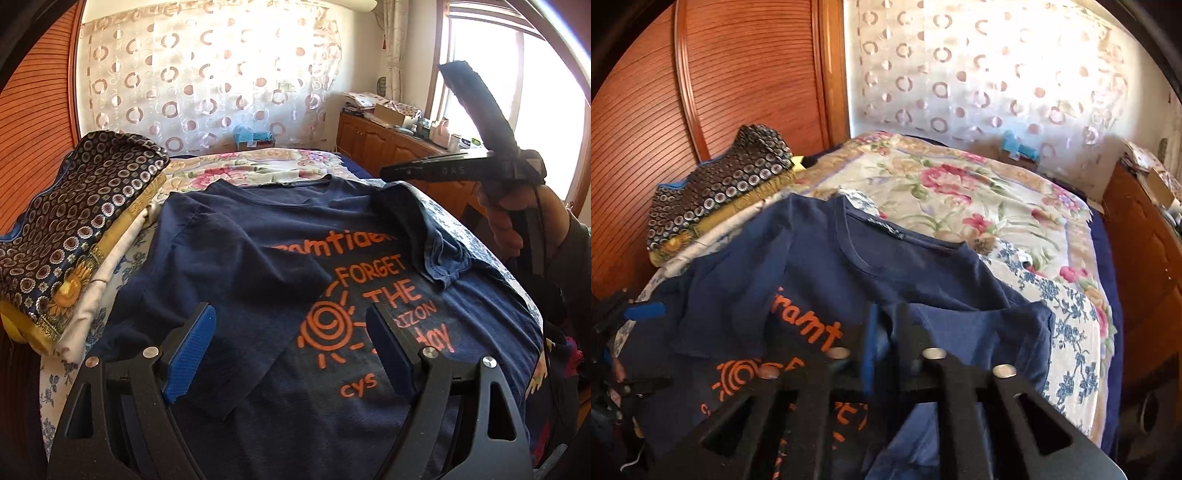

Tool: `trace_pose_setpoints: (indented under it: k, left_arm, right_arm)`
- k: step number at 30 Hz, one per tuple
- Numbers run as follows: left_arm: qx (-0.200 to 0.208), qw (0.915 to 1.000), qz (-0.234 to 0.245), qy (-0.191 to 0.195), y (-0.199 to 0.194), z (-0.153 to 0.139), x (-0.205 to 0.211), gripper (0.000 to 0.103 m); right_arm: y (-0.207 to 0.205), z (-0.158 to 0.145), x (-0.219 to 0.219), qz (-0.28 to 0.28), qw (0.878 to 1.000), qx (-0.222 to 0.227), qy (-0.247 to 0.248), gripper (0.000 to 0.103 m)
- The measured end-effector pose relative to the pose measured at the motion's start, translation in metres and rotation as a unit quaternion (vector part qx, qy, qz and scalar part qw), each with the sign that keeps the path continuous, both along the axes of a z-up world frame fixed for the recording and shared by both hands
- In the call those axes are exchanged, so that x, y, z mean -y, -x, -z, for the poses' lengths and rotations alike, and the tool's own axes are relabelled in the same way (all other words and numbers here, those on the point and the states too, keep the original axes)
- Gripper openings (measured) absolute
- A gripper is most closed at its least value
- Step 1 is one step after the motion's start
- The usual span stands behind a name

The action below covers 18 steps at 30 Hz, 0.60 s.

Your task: Fold small clothes

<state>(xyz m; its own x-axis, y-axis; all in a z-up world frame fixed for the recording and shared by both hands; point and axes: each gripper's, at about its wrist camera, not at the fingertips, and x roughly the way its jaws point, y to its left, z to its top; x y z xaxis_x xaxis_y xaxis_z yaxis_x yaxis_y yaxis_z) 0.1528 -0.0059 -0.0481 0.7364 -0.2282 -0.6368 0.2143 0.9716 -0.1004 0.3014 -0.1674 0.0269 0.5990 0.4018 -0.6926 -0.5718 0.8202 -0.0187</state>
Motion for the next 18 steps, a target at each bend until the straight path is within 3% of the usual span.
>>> trace_pose_setpoints:
  k: [1, 5, 18]
  left_arm:
    - [0.000, 1.0000, -0.002, 0.000, 0.000, 0.000, -0.002, 0.084]
    - [-0.001, 0.9999, -0.010, 0.002, -0.001, 0.001, -0.009, 0.084]
    - [-0.010, 0.9994, -0.033, -0.002, -0.005, 0.010, -0.026, 0.084]
  right_arm:
    - [-0.002, 0.001, 0.003, 0.004, 1.000, 0.000, -0.004, 0.034]
    - [-0.001, 0.002, 0.019, 0.028, 0.999, 0.013, -0.014, 0.041]
    - [0.057, 0.057, 0.048, 0.018, 0.999, -0.030, -0.019, 0.042]
